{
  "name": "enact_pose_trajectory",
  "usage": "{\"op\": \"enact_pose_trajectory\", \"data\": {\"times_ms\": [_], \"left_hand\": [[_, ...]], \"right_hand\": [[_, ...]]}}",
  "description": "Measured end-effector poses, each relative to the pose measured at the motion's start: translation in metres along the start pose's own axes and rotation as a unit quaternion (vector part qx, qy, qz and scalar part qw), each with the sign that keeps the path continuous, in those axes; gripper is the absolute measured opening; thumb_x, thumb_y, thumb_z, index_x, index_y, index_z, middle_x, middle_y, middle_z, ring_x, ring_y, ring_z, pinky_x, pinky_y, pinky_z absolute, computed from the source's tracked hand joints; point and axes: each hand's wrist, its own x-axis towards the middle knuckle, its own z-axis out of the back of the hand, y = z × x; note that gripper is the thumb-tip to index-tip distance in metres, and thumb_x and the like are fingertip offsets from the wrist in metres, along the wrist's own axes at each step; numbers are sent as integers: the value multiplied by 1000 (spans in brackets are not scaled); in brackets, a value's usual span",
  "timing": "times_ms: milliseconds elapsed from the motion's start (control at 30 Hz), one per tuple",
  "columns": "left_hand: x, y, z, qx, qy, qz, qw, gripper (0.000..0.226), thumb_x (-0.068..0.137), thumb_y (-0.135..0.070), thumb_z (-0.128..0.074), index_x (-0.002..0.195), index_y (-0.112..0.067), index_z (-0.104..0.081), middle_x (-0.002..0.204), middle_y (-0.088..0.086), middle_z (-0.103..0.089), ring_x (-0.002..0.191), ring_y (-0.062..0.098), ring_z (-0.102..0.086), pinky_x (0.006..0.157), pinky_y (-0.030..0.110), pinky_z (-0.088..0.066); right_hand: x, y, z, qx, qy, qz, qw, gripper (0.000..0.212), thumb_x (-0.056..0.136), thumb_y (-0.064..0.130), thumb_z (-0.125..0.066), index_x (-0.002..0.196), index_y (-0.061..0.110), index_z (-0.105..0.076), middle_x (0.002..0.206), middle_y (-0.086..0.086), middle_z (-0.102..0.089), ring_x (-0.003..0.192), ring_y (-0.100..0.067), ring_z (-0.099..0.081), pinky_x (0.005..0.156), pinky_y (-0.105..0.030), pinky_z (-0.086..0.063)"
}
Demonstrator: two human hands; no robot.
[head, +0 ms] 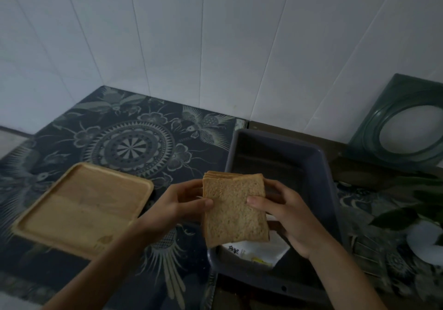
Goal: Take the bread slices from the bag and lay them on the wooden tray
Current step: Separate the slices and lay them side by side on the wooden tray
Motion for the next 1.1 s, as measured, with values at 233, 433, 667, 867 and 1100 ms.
{"op": "enact_pose_trajectory", "data": {"times_ms": [233,433,667,867,1100], "left_hand": [[-27,2,72,3,-21,13,1000,49,87,-28,-76,133,-20,-63,132,10,-68,120,30,-66,95,43,-58],[-47,0,150,25,-22,37,999,43,87,-29,-75,129,-28,-66,129,6,-70,118,24,-68,93,40,-59],[-62,16,243,59,-38,103,992,48,78,-42,-78,125,-35,-68,126,0,-69,117,19,-66,96,47,-58],[-76,59,307,86,-55,143,984,39,82,-37,-72,121,-33,-70,121,5,-69,114,23,-66,97,55,-56],[-91,107,351,108,-53,179,976,32,85,-34,-71,117,-38,-71,117,2,-70,108,23,-67,94,49,-57]], "right_hand": [[35,-15,-77,14,-23,-11,1000,49,76,26,-90,120,30,-69,108,3,-81,94,-16,-79,66,-27,-62],[69,-33,-153,28,-52,-20,998,55,70,30,-94,119,33,-69,108,2,-80,97,-18,-79,74,-36,-65],[109,-71,-238,54,-65,-73,994,49,76,28,-91,121,32,-69,108,2,-81,96,-20,-79,71,-35,-64],[142,-124,-298,17,-96,-134,986,44,79,33,-88,120,31,-72,111,3,-80,99,-17,-78,87,-45,-63],[159,-176,-341,-27,-104,-201,974,23,85,36,-82,108,35,-78,106,10,-81,95,-10,-78,89,-38,-60]]}}
